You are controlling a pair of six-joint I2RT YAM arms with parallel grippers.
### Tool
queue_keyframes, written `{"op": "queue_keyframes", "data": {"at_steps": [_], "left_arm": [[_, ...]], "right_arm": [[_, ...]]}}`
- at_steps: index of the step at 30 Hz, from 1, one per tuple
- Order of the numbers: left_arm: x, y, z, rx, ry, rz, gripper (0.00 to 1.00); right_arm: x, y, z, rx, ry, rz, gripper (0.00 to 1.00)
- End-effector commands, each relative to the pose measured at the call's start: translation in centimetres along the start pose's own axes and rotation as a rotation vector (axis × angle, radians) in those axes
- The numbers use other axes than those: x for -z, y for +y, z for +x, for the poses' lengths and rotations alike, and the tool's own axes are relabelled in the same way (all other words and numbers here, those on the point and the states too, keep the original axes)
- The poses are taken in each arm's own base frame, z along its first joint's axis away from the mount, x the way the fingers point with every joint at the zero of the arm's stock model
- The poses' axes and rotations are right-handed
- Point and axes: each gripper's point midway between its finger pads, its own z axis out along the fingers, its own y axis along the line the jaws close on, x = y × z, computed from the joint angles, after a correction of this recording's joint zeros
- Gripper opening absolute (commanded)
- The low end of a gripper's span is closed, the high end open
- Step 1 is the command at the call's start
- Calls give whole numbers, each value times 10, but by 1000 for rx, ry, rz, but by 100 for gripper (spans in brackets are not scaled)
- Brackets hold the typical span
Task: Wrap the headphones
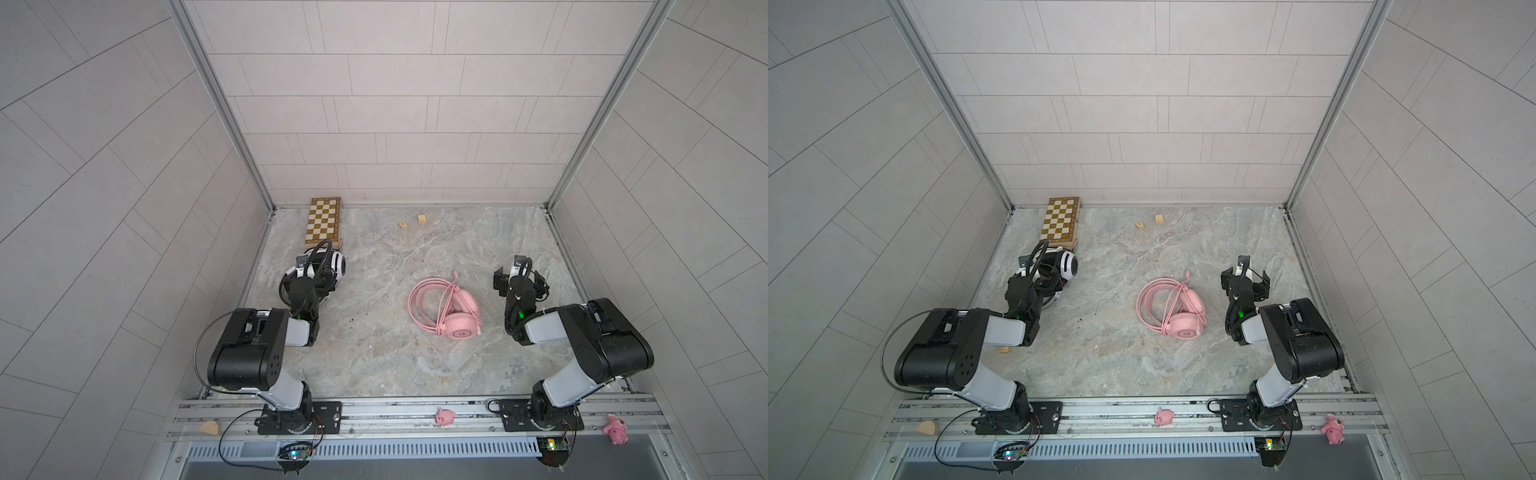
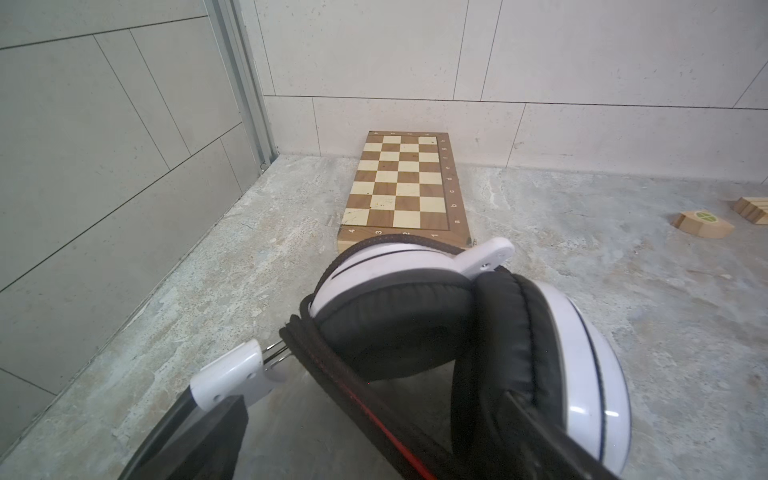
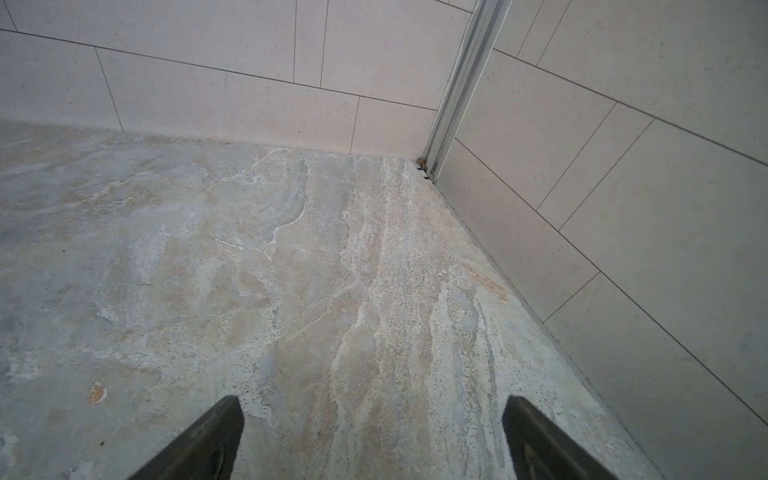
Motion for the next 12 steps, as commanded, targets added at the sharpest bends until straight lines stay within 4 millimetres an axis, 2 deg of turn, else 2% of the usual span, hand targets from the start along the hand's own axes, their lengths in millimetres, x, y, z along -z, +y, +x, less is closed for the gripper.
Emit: {"op": "queue_keyframes", "data": {"at_steps": [1,12], "left_arm": [[-4,-1,5,-13,25,3,100],[-5,0,5,-14,28,-1,100]], "right_arm": [[0,1,-2,5,-13,-3,99],[0,1,-2,4,-10,-2,99]]}}
